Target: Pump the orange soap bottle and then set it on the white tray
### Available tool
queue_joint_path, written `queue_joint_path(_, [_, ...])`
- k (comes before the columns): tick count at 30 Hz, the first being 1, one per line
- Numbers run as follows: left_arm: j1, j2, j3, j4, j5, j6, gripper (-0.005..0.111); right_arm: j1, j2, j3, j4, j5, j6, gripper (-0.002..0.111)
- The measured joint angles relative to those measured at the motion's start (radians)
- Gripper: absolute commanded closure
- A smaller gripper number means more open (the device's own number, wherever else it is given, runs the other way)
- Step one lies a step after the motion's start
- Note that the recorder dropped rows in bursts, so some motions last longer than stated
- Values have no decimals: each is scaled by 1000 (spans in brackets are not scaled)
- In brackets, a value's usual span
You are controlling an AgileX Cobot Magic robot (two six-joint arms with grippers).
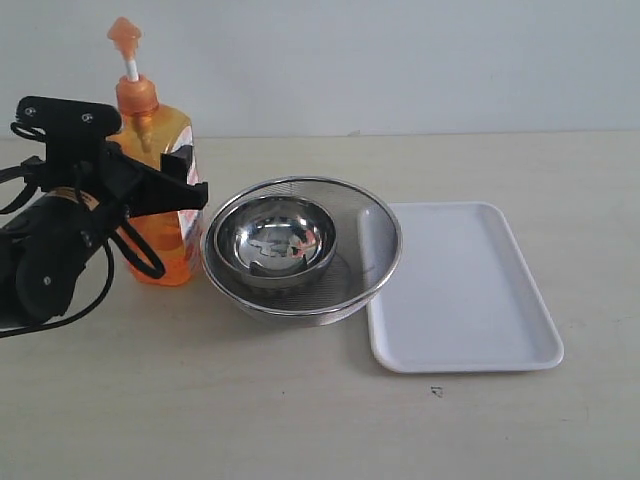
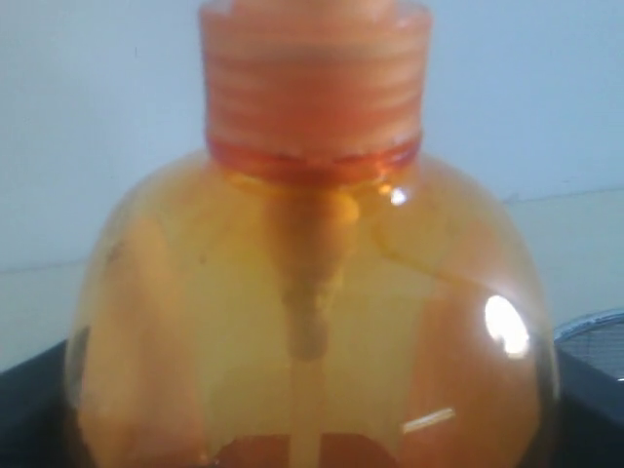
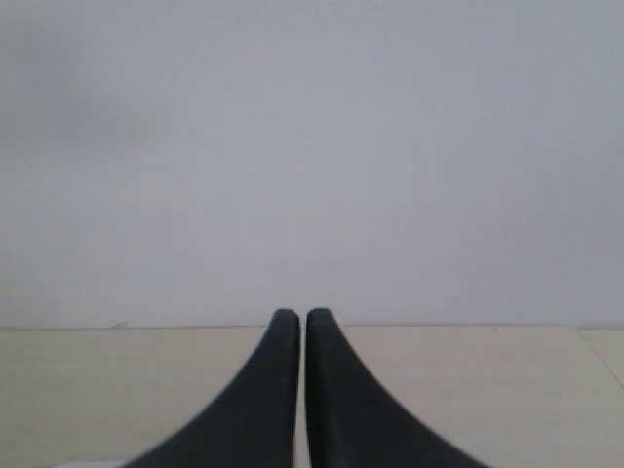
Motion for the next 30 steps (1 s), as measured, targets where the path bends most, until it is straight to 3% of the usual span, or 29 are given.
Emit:
queue_joint_path(3, [-8, -14, 0, -42, 24, 85, 102, 30, 31, -34, 0, 54, 0, 109])
queue_joint_path(13, [-92, -72, 0, -335, 71, 448, 102, 265, 229, -295, -21, 286, -193, 109])
queue_joint_path(22, [-141, -100, 2, -480, 89, 565, 102, 388, 411, -564, 8, 453, -355, 109])
queue_joint_path(30, [-146, -102, 2, -516, 87, 587, 102, 484, 578, -873, 437, 702, -805, 109])
